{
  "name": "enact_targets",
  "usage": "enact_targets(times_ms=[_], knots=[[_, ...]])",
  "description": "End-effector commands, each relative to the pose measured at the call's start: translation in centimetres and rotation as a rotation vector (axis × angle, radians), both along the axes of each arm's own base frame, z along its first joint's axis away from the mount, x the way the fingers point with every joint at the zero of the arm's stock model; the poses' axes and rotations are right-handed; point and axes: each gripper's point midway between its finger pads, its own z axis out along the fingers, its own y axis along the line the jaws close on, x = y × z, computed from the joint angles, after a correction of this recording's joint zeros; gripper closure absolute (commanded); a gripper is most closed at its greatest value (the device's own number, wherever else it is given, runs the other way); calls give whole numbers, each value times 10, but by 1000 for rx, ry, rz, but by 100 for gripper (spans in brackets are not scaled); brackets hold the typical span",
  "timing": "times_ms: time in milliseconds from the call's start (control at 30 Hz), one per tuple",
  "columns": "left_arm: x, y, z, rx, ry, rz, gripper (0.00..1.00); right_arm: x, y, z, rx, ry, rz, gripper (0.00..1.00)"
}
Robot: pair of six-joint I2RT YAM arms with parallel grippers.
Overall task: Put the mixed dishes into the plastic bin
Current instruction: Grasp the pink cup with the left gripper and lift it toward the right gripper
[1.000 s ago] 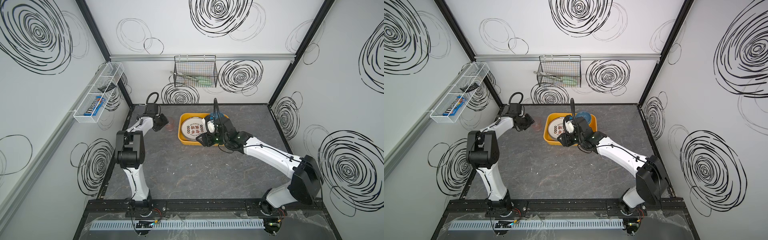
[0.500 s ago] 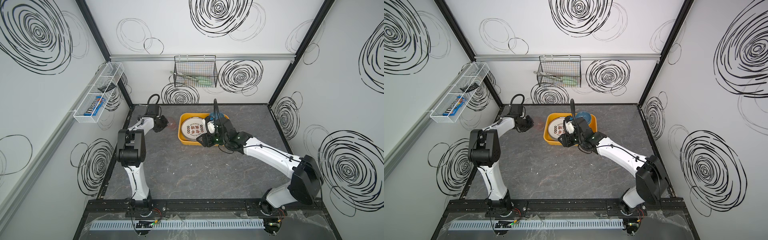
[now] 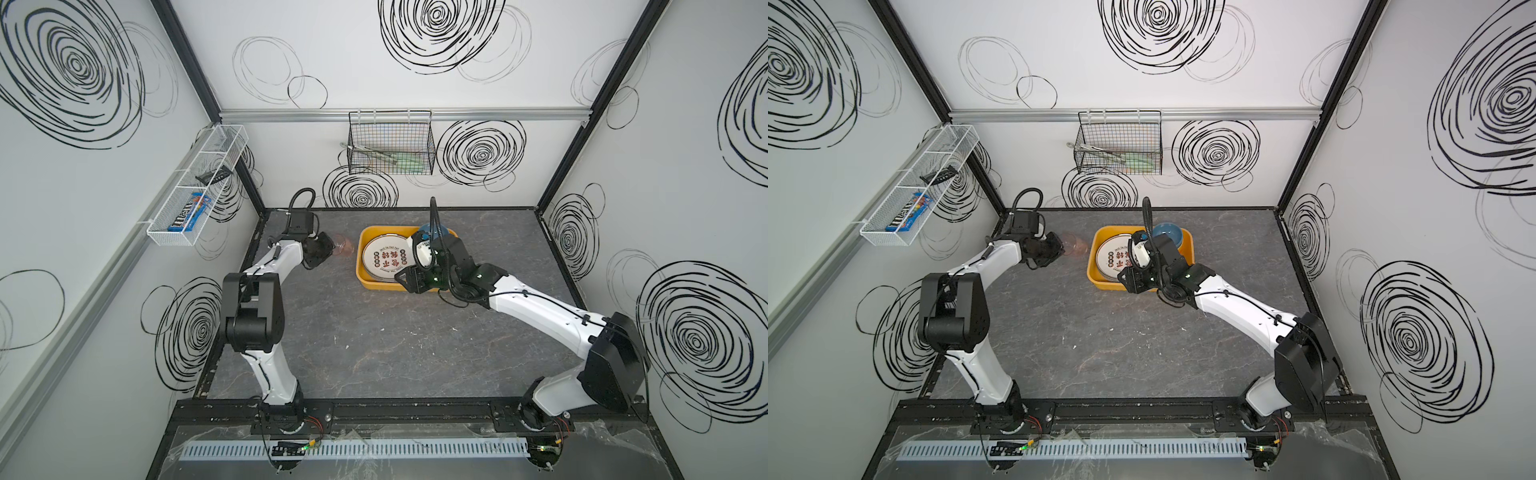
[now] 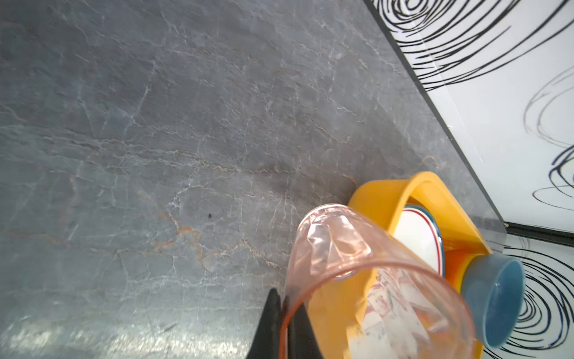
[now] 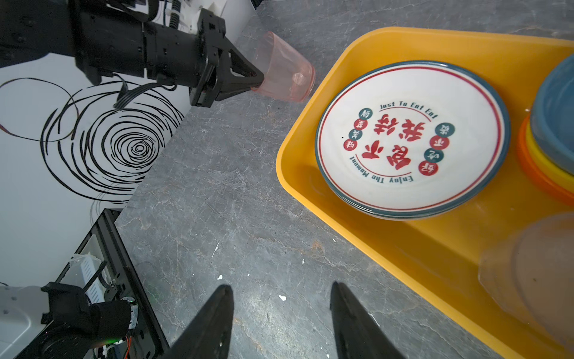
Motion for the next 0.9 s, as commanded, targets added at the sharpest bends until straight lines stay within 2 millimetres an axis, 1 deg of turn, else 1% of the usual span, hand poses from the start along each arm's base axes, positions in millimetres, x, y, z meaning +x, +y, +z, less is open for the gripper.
enact_targets(times_ms=[0,167,333,500,700,867], knots=[[-8,-4,20,-5,-62,-31,96,-3,-8,8,6,-3,-25,45],[-25,-14,30,-34,-84,-70,96,-2,-12,10,2,5,-52,45],[-45,-25,42,-28,-107,-116,96,1,-15,12,-8,8,-79,45],[-66,-42,50,-10,-118,-184,96,5,-16,18,-18,17,-105,45],[-87,-64,59,38,-125,-274,95,10,-12,24,-24,42,-117,46],[-103,-82,64,68,-130,-337,94,10,-6,36,-3,53,-112,46]])
